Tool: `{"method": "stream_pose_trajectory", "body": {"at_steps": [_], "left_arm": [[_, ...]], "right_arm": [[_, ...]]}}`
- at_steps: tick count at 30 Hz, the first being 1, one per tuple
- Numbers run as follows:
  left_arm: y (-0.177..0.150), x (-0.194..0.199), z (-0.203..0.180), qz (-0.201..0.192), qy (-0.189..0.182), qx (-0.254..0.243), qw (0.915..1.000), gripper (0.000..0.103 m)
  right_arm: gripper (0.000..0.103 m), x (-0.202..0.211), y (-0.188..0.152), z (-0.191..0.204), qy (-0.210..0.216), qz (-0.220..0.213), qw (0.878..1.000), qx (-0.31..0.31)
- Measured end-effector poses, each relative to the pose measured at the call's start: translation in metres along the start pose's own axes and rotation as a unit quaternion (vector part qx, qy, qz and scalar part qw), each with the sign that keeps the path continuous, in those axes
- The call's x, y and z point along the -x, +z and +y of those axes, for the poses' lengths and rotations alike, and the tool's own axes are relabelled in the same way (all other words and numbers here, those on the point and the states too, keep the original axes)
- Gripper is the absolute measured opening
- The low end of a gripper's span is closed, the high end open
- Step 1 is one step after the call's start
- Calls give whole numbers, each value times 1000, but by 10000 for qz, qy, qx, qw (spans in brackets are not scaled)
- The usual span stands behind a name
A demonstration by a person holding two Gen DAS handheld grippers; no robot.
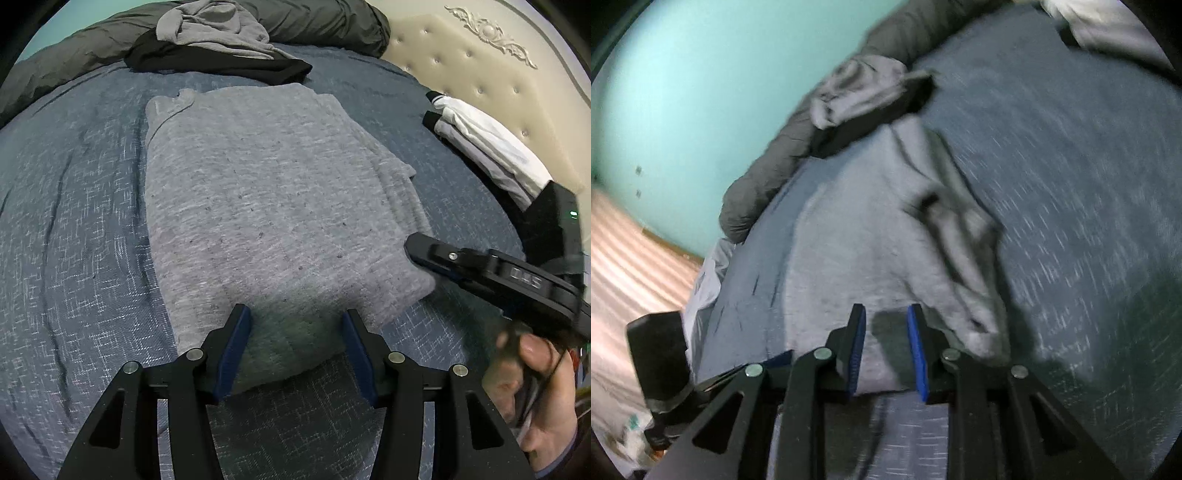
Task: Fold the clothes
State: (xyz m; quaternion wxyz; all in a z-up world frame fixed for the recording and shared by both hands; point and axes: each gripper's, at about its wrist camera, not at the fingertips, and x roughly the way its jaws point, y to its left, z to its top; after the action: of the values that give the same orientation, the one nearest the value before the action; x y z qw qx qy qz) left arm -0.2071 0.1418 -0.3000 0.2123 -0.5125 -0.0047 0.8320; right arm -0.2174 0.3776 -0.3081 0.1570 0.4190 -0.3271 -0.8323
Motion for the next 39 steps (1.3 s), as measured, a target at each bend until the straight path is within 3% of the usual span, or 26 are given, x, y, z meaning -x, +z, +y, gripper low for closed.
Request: {"method": "stream_pose_trajectory", "body": {"at_steps": [3, 6, 12, 16, 21, 23, 27, 31, 36, 39], "left_arm": [[1, 8, 2, -1, -37, -21, 10000, 55], [6, 25, 6, -189, -89, 64, 9998, 55], [21, 34, 21, -392, -113, 346, 9986, 55], [13, 19, 17, -275, -16, 237, 9993, 55], [2, 0, 11, -126, 108, 92, 9998, 56], [-1, -3, 10, -94, 132, 48, 9999, 56], [-3, -1, 10, -95, 118, -8, 9999, 56], [-5, 1, 10, -97, 104, -64, 9999, 56], [-7, 4, 11, -98, 86, -134, 9998, 56], [-8, 6, 11, -99, 76, -177, 9998, 56]], "right_arm": [[4, 1, 3, -19, -236, -6, 9995, -223], [1, 6, 5, -26, -386, -34, 9987, -336], [1, 16, 6, -23, -492, -214, 9977, -404], [5, 27, 11, -14, -208, -564, 9977, -328], [6, 15, 11, -12, -51, -296, 9995, -133], [5, 12, 12, -15, -274, -205, 9993, -134], [6, 23, 16, -25, -529, -489, 9969, -312], [6, 30, 20, -13, -99, -679, 9976, -55], [6, 8, 16, 1, 329, -161, 9992, 163], [6, -9, 14, -5, -96, 200, 9997, 136]]}}
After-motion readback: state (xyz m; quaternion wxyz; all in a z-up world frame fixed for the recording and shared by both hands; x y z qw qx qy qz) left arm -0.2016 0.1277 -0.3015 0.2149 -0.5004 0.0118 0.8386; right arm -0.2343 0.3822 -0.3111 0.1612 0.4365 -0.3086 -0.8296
